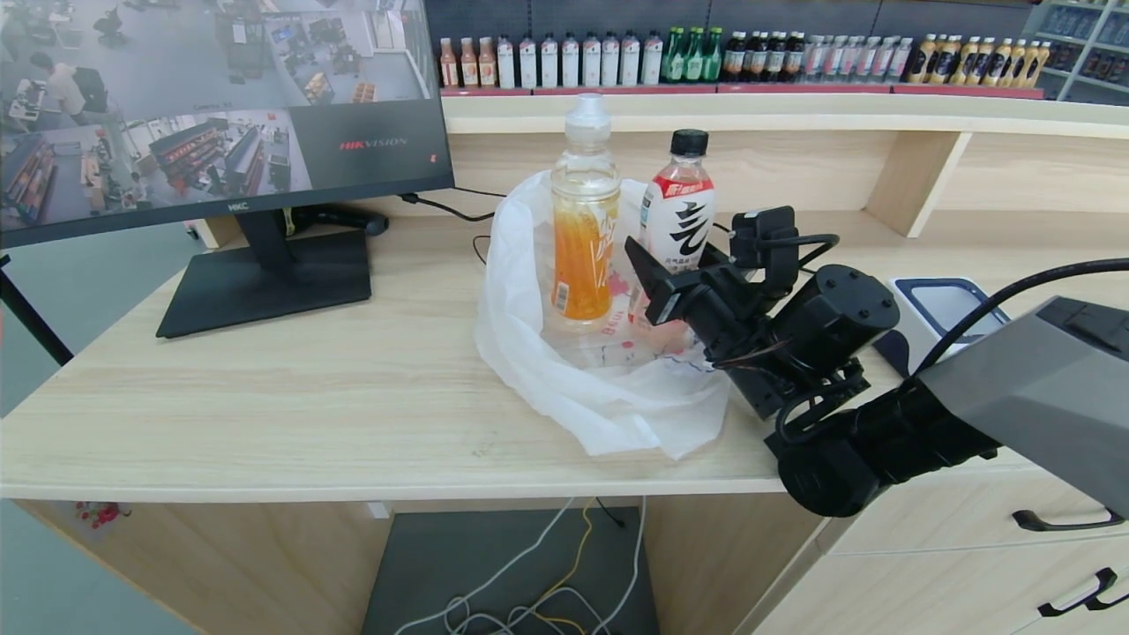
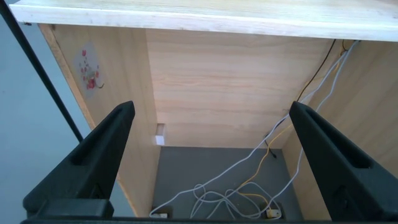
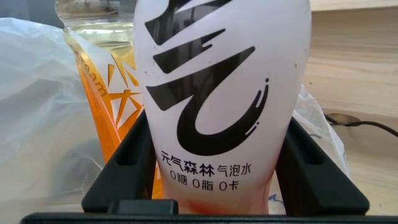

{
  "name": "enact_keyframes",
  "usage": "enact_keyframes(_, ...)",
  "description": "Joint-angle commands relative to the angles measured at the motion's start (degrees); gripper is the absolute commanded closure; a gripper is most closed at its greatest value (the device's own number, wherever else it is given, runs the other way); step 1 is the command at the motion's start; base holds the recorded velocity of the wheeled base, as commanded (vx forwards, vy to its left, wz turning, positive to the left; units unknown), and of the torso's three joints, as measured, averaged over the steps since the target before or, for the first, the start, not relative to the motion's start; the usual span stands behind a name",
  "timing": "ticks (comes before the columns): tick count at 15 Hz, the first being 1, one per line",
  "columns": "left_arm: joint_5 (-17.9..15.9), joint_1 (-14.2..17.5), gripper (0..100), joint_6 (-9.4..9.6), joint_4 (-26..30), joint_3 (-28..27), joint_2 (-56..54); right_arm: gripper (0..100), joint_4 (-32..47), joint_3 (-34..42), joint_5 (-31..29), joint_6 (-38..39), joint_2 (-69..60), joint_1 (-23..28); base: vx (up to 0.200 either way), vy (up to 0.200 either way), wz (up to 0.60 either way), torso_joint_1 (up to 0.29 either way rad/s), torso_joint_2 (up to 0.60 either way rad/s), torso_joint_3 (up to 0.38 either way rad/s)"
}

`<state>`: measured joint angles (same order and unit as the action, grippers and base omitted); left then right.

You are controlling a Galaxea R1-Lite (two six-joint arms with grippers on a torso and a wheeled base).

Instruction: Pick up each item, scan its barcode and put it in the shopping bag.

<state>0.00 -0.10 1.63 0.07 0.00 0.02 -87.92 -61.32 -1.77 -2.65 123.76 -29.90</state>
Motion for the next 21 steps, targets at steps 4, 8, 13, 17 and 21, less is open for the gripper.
enact_keyframes(4,0.00,0.01,0,-0.05,0.01,0.00,-0.02,100,0.03,0.15,0.01,0.18,0.52,0.55,0.000,0.000,0.00,0.000,0.00,0.000)
enact_keyframes(8,0.00,0.01,0,-0.05,0.01,0.00,-0.02,100,0.03,-0.20,-0.08,0.62,1.05,0.72,0.000,0.000,0.00,0.000,0.00,0.000)
enact_keyframes(13,0.00,0.01,0,-0.05,0.01,0.00,-0.02,0,-0.06,0.06,-0.08,0.71,0.69,0.64,0.000,0.000,0.00,0.000,0.00,0.000)
enact_keyframes(17,0.00,0.01,0,-0.14,0.01,0.00,-0.02,0,-0.06,0.32,-0.08,0.80,0.17,0.64,0.000,0.000,0.00,0.000,0.00,0.000)
enact_keyframes(21,0.00,0.10,0,-0.14,0.01,0.00,-0.02,0,-0.41,2.52,-0.17,0.98,-2.12,0.55,0.000,0.000,0.00,0.000,0.00,0.000)
